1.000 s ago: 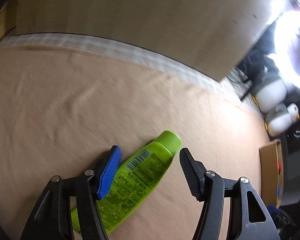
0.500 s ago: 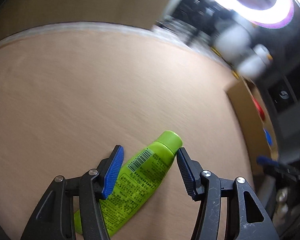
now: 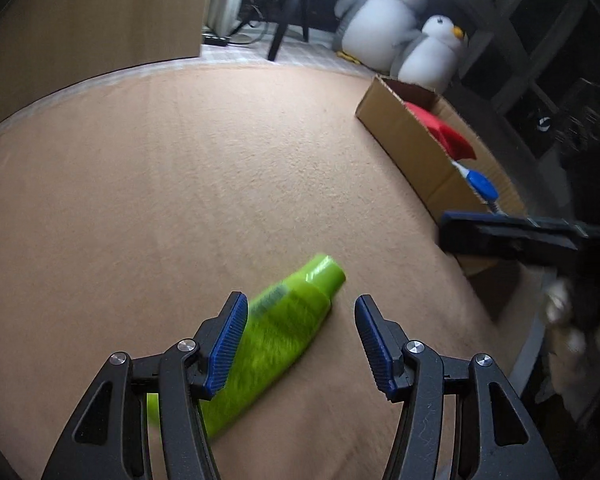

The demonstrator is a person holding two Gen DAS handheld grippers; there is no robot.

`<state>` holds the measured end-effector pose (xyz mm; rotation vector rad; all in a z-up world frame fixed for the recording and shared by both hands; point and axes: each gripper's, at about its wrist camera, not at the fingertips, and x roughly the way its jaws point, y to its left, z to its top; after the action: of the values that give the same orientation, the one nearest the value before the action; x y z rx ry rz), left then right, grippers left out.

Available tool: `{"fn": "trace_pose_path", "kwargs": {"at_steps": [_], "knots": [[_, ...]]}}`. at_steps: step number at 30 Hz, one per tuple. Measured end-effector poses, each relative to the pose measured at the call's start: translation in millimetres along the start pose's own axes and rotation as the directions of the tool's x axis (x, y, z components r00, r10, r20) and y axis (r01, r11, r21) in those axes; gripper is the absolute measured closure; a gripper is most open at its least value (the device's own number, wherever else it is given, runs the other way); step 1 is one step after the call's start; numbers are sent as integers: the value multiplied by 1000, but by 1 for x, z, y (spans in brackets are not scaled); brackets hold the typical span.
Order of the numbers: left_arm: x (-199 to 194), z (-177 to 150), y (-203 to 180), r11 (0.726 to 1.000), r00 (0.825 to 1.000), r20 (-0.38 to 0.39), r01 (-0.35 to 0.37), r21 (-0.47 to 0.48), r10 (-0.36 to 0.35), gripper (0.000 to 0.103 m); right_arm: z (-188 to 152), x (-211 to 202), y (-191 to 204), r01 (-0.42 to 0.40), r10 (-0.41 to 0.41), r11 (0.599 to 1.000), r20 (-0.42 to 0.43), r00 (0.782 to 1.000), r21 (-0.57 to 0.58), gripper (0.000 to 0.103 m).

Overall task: Organize objects
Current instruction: 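Close the right gripper on the tube's cap end while the left gripper regrips its crimped end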

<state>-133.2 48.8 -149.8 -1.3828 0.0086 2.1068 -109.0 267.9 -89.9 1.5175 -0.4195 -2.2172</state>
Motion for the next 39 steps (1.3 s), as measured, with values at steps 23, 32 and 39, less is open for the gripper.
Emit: {"fn": "trace_pose_path", "kwargs": {"at_steps": [23,32,39], "knots": [[-30,-55,79,941,997,0,72,-331,-76,43,19,83,62,-177,85,948,-328,941,-263,42],[-28,-32,108,912,995,21,95,-400,-94,43,-12,77,85,-76,-73,868,-277,958,-490,42],[-18,-19,114,894,992,28,124,-430,-124,43,-18,92,101,11,-205,775,-236,950,-632,50]]}}
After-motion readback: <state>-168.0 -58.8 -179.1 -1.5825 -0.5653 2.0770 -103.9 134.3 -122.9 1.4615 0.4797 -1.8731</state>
